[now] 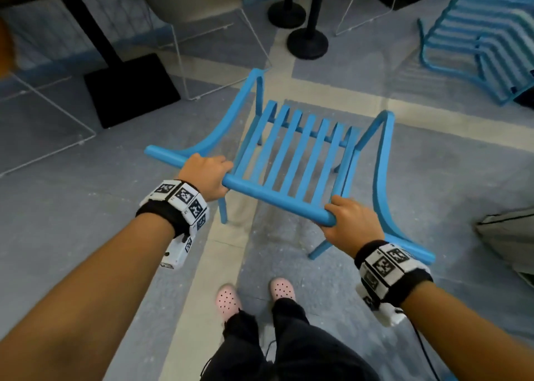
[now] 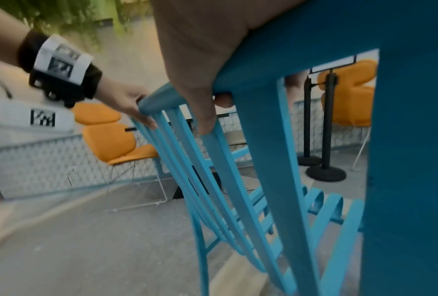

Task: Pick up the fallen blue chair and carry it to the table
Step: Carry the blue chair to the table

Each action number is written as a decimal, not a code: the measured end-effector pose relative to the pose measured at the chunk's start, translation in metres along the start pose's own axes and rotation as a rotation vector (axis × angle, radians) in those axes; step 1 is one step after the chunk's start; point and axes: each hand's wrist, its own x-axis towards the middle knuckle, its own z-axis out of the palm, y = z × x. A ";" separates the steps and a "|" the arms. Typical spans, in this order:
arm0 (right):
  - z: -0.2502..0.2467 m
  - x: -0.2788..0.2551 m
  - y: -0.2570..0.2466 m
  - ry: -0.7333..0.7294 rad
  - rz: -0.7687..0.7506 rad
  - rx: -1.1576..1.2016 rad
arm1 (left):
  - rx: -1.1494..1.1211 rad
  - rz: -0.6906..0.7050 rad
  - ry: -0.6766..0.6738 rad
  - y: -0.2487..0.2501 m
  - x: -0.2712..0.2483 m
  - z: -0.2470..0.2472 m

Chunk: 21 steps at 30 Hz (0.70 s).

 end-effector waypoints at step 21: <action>0.013 0.121 -0.099 -0.068 -0.669 -0.078 | 0.011 -0.451 0.007 -0.096 -0.125 0.025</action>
